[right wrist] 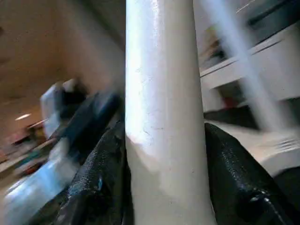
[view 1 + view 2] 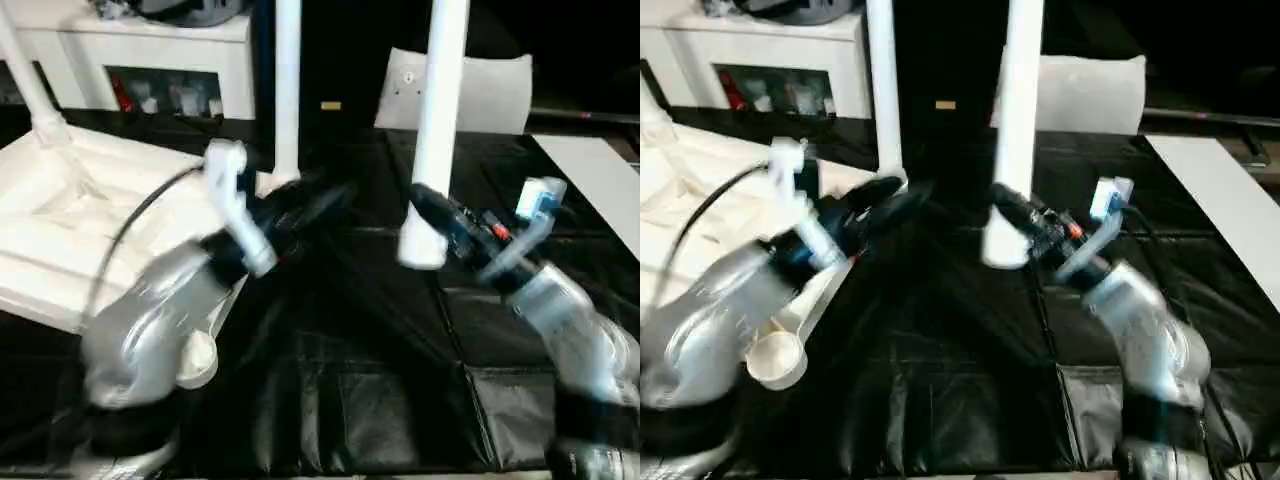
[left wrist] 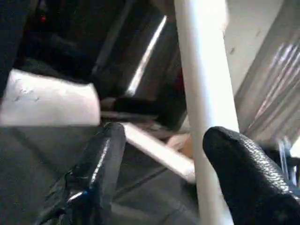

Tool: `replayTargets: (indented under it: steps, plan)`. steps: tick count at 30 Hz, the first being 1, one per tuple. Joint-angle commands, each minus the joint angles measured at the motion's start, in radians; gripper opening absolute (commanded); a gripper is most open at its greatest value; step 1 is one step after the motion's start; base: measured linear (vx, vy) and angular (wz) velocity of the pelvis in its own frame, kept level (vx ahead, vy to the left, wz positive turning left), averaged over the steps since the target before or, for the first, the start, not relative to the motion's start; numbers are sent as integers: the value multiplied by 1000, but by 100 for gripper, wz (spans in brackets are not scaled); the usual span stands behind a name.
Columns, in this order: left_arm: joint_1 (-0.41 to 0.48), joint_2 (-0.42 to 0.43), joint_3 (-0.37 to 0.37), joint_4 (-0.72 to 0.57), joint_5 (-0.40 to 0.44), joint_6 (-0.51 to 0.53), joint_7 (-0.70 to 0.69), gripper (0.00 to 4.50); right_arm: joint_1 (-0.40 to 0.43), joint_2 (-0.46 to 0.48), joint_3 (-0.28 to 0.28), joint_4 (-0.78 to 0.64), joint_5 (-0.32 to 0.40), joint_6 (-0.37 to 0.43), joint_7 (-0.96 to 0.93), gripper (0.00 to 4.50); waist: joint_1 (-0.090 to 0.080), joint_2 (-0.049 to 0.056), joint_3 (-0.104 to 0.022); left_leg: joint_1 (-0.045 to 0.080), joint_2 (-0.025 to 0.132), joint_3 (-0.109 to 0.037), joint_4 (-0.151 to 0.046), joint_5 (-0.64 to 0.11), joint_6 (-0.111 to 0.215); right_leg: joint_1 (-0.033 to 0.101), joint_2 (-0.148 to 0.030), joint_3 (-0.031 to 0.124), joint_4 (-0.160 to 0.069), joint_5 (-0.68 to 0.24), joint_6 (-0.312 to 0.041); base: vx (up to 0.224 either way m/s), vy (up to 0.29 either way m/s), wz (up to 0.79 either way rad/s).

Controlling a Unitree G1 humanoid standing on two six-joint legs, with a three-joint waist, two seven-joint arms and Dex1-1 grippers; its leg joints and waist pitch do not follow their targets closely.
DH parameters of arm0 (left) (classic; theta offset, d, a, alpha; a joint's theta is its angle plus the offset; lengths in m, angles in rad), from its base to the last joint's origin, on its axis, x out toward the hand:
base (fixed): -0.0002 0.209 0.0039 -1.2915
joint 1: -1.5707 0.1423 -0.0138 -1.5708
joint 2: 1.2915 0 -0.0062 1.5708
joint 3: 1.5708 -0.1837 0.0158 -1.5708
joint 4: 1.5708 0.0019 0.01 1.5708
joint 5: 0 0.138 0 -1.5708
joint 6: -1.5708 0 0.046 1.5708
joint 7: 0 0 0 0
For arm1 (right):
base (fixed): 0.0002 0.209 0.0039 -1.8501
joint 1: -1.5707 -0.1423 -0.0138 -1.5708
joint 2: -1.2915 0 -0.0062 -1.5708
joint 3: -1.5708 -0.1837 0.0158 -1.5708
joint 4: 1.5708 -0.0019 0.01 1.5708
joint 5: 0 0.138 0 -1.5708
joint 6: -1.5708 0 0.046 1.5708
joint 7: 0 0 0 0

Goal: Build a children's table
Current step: Pick table leg

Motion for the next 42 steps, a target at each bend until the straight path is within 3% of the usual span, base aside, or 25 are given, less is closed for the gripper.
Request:
replayTargets:
  steps: [1, 3, 4, 5, 8, 11, 17, 21, 25, 30, 32, 34, 37, 38, 42]
  plan:
    - [-33, -14, 17, 35, -46, 38, 16, 342, 10, -2, 24, -69, 33, 34, 13, 191, 7, -3, -54, -2, 45, -15, -80, -85, 17, 44, -90, 51, -103, -254, -132, 0, 0, 0]
    - [-43, -6, 5, 43, -44, 45, 1, 345, 18, -7, 40, -85, 34, 36, 7, 191, 7, 7, -55, -2, 47, -16, -81, -63, 10, 43, -88, 51, -100, -213, -127, 0, 0, 0]
    - [-46, -9, 8, 46, -51, 47, 1, 349, 19, -8, 47, -87, 30, 35, 7, 191, 6, 4, -56, -2, 47, -16, -81, -57, 9, 43, -88, 51, -99, -197, -130, 0, 0, 0]
    - [-48, -14, 13, 48, -62, 47, -1, 353, 19, -9, 57, -87, 21, 30, 6, 191, 7, 9, -58, -2, 47, -16, -80, -48, 8, 45, -89, 51, -97, -175, -136, 0, 0, 0]
    - [-50, -28, 36, 36, -130, 75, -5, 384, 28, -16, 81, -107, 19, 29, -13, 191, 6, 6, -62, -3, 48, -16, -79, -13, 12, 51, -89, 50, -88, -73, -167, 0, 0, 0]
    - [-48, -41, 61, 21, -203, 96, 0, 384, 34, -22, 95, -127, 18, 39, -18, 191, 9, 7, -63, -3, 49, -14, -78, 12, 22, 55, -90, 50, -81, 10, -199, 0, 0, 0]
    - [-33, -52, 90, 15, -299, 123, -21, 384, 31, -36, 113, -137, 18, 40, -11, 191, 9, 7, -59, -3, 49, -14, -80, -19, 17, 56, -92, 51, -86, -36, -201, 0, 0, 0]
    - [-19, -63, 110, 20, -358, 136, -19, 384, 32, -50, 123, -145, 16, 39, -10, 191, 9, 0, -54, -3, 49, -13, -82, -45, 4, 54, -92, 52, -94, -120, -173, 0, 0, 0]
    - [-4, -59, 121, 32, -405, 164, -15, 384, 23, -65, 130, -144, 10, 33, -6, 191, 10, 0, -55, -2, 48, -13, -81, -37, 1, 54, -91, 53, -93, -125, -159, 0, 0, 0]
    - [5, -33, 70, 16, -319, 123, -11, 384, 8, -108, 192, -153, -81, -9, -17, 191, 7, -2, -56, -2, 50, -14, -81, -13, 7, 53, -89, 53, -93, -101, -135, 0, 0, 0]
    - [0, -20, 41, 21, -249, 80, -1, 384, -5, -121, 237, -148, -164, -50, -50, 191, 6, -3, -56, -2, 49, -13, -81, -18, 5, 54, -89, 53, -95, -113, -130, 0, 0, 0]
    - [-7, -10, 15, 26, -184, 34, 19, 349, -17, -125, 270, -139, -234, -97, -78, 191, 5, -1, -56, -1, 50, -14, -80, -19, -2, 52, -90, 54, -93, -113, -124, 0, 0, 0]
    - [-17, 2, -18, 36, -109, -12, 55, 349, -32, -127, 307, -121, -320, -151, -120, 191, 4, -3, -57, 0, 51, -15, -81, -20, -9, 53, -91, 54, -91, -106, -121, 0, 0, 0]
    - [-18, 3, -49, 44, -44, -42, 99, 349, -47, -107, 320, -89, -375, -190, -183, 191, 3, -2, -58, 0, 51, -14, -81, -15, -9, 53, -90, 55, -89, -94, -123, 0, 0, 0]
    - [-8, -32, -85, 54, 40, -79, 187, 349, -50, -64, 334, -66, -415, -239, -236, 191, 0, -1, -60, 0, 52, -13, -79, -8, -8, 53, -89, 55, -83, -41, -142, 0, 0, 0]
